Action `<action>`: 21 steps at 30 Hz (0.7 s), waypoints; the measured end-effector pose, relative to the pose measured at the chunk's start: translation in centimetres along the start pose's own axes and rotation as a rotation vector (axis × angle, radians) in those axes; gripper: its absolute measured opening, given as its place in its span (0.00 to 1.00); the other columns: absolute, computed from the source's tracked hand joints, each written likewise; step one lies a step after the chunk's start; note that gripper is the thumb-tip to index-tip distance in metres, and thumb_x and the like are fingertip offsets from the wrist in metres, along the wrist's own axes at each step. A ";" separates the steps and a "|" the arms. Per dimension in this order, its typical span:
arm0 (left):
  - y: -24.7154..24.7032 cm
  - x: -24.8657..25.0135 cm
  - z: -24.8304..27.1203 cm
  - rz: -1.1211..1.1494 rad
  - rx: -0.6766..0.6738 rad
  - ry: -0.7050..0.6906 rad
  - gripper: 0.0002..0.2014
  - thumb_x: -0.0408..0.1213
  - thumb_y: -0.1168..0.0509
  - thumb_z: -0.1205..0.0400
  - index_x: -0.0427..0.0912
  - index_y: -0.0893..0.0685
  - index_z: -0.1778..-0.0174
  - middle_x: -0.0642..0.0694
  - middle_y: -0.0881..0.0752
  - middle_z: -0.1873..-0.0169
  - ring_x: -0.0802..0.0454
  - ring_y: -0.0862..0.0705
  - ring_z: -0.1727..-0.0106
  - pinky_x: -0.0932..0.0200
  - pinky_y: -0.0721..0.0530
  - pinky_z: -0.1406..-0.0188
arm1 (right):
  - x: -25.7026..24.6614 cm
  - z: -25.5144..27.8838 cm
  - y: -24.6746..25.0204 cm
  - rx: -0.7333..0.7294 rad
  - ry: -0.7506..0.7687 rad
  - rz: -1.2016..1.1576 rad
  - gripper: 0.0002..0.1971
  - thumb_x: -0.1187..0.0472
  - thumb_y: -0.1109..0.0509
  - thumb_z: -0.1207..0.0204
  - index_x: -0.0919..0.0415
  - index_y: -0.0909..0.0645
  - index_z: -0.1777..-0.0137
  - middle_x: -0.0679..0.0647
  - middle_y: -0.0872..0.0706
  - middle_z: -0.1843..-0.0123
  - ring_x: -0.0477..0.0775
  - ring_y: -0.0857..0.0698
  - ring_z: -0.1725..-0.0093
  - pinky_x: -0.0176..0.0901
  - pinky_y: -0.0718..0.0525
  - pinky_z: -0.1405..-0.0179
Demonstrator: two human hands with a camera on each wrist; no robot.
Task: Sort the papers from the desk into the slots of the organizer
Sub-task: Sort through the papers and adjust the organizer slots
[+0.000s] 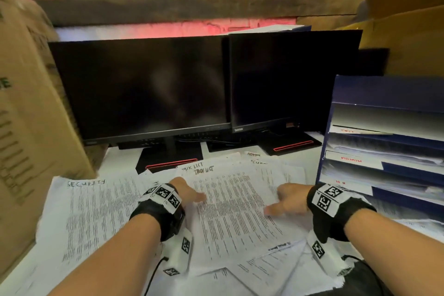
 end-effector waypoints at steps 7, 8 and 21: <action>0.2 -1.2 -2.0 0.218 0.055 -0.040 0.14 0.42 0.22 0.30 0.44 0.18 0.54 0.49 0.14 0.57 0.50 0.15 0.54 0.58 0.17 0.57 | -1.5 -0.6 -0.6 0.033 0.002 -0.002 0.35 0.45 0.22 0.33 0.55 0.29 0.29 0.49 0.21 0.36 0.51 0.20 0.38 0.46 0.20 0.34; 0.4 -1.3 -2.1 0.278 0.086 -0.065 0.11 0.38 0.22 0.29 0.44 0.17 0.56 0.49 0.13 0.57 0.50 0.14 0.54 0.59 0.16 0.58 | -1.6 -0.7 -0.5 0.042 0.000 0.004 0.36 0.46 0.21 0.33 0.56 0.30 0.28 0.49 0.22 0.36 0.51 0.20 0.38 0.45 0.20 0.34; 2.6 -1.6 -1.6 0.708 0.140 -0.362 0.09 0.23 0.27 0.27 0.34 0.18 0.55 0.43 0.09 0.54 0.50 0.09 0.53 0.51 0.11 0.49 | -3.3 -2.4 1.8 0.303 0.215 -0.705 0.15 0.64 0.22 0.28 0.55 0.17 0.42 0.51 0.11 0.43 0.43 0.13 0.52 0.35 0.16 0.58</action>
Point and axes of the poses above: each hand's wrist, its own z-axis away from the middle knuckle, its own y-axis out of the back of the hand, x = y × z, the point moved 4 cm from there along -z, towards the middle knuckle
